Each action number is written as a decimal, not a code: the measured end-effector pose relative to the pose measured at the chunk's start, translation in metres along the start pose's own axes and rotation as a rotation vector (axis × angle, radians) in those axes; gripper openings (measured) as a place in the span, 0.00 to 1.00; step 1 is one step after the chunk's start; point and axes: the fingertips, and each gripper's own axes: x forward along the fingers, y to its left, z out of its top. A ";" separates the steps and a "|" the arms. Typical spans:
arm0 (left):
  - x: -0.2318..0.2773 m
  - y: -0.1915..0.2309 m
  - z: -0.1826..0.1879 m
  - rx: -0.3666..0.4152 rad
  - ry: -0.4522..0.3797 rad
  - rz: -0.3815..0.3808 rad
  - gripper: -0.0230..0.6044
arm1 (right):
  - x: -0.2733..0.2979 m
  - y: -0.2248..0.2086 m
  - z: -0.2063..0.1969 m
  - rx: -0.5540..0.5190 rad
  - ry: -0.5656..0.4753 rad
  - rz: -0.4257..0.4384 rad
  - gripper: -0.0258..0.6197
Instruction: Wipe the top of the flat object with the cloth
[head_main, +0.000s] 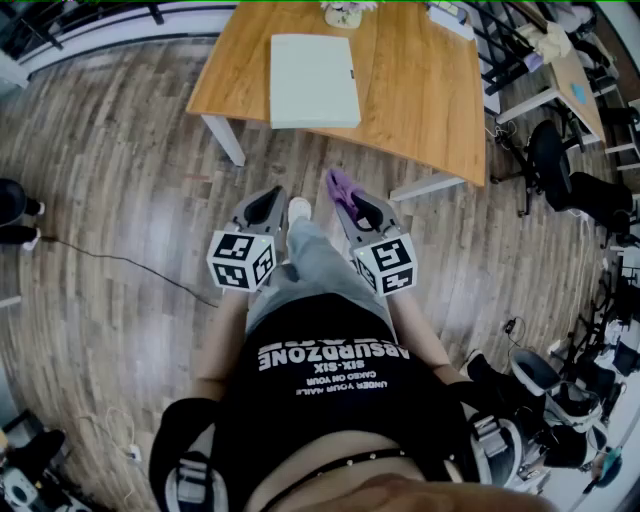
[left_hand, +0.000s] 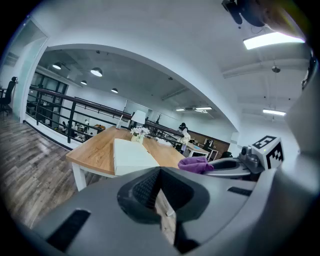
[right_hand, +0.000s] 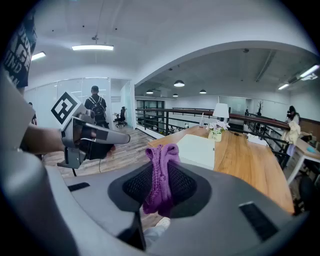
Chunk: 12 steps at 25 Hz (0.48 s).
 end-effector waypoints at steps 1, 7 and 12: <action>0.005 0.007 0.003 0.006 0.009 0.006 0.06 | 0.008 -0.005 0.002 -0.011 0.006 -0.007 0.19; 0.035 0.054 0.024 0.013 0.040 0.045 0.06 | 0.064 -0.034 0.024 -0.067 0.018 -0.011 0.19; 0.078 0.093 0.047 0.018 0.065 0.081 0.06 | 0.119 -0.072 0.053 -0.111 0.007 0.020 0.19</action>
